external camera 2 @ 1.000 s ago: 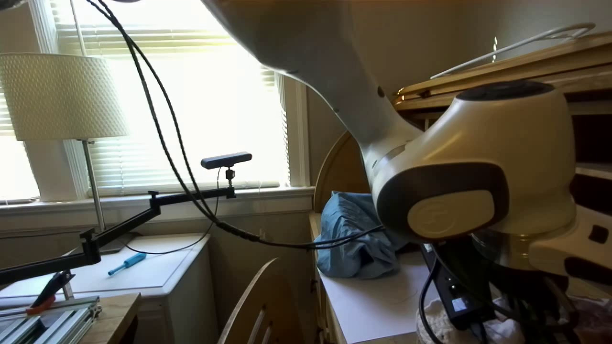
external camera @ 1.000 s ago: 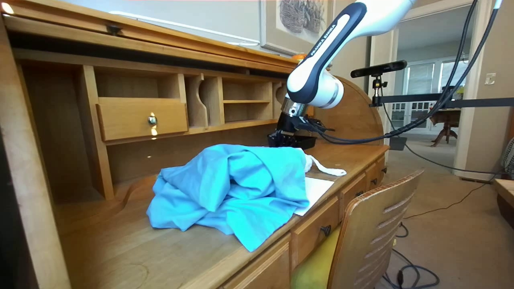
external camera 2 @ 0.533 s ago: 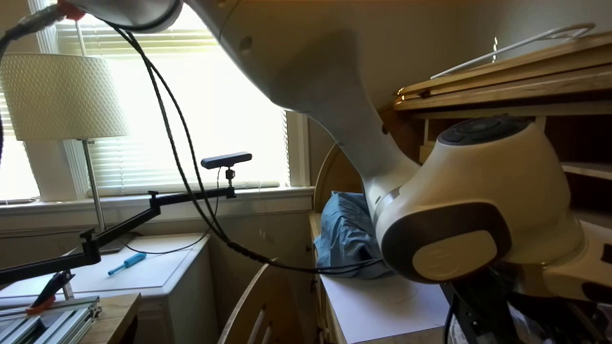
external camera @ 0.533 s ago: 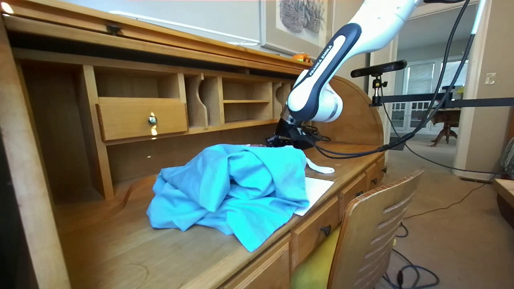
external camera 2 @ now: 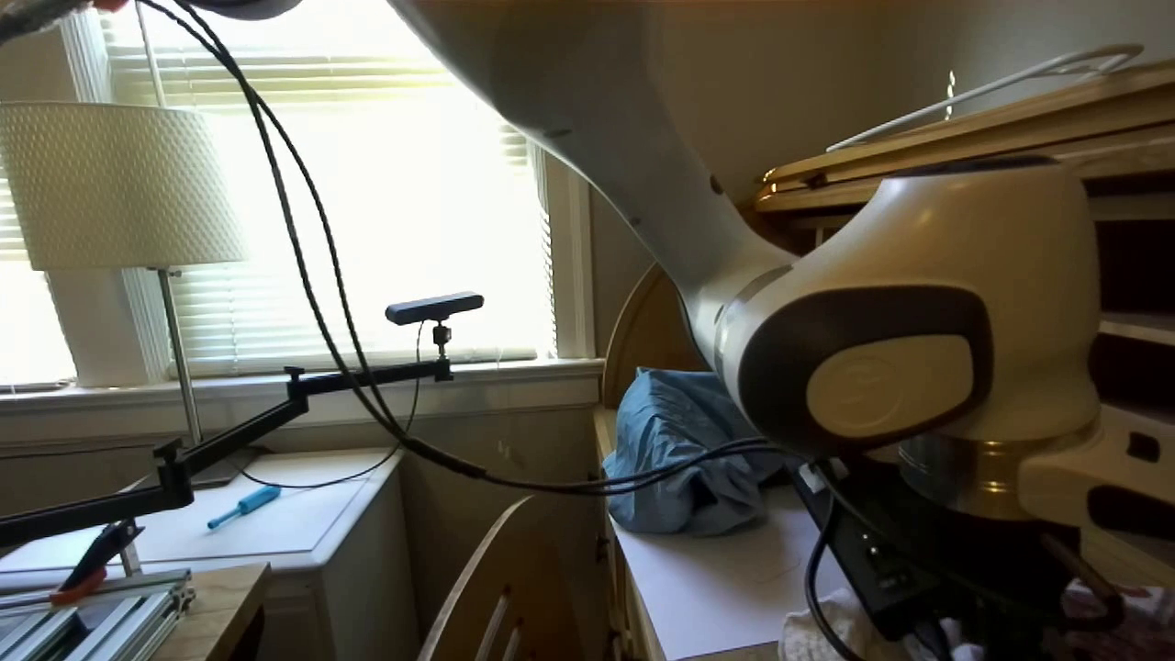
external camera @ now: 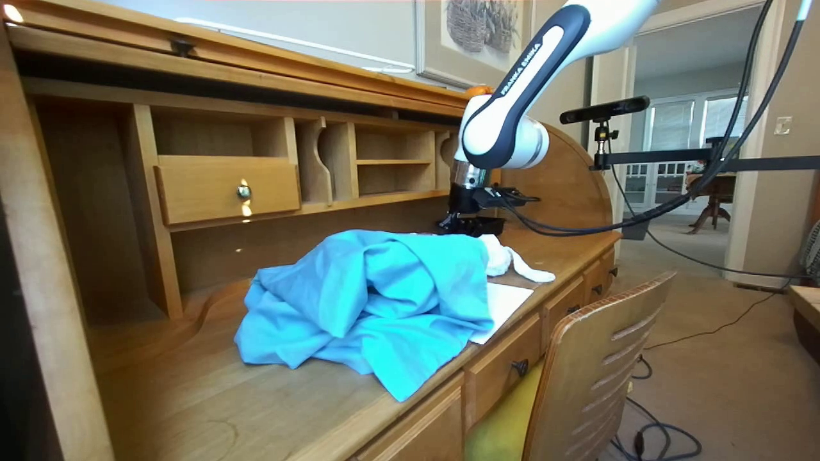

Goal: Use the white towel to wipe the desk

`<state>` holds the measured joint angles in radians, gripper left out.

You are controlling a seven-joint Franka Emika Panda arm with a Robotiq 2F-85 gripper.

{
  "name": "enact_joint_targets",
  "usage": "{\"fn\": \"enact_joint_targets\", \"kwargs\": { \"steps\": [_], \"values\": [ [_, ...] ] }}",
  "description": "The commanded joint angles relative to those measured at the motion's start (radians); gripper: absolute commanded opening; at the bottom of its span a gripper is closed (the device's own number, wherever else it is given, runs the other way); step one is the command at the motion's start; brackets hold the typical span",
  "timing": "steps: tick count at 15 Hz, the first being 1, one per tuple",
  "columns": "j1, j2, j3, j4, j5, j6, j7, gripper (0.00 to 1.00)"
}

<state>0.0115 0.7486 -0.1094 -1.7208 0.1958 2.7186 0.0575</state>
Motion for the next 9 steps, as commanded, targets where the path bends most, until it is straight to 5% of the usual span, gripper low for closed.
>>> {"fn": "enact_joint_targets", "kwargs": {
  "steps": [1,4,9],
  "values": [
    [-0.032,-0.076,0.055,-0.051,-0.024,-0.210,0.010,0.02],
    [-0.027,-0.065,0.060,-0.012,-0.009,-0.349,0.065,0.02],
    [-0.039,-0.001,0.082,0.022,0.044,-0.065,0.110,0.02]
  ]
}}
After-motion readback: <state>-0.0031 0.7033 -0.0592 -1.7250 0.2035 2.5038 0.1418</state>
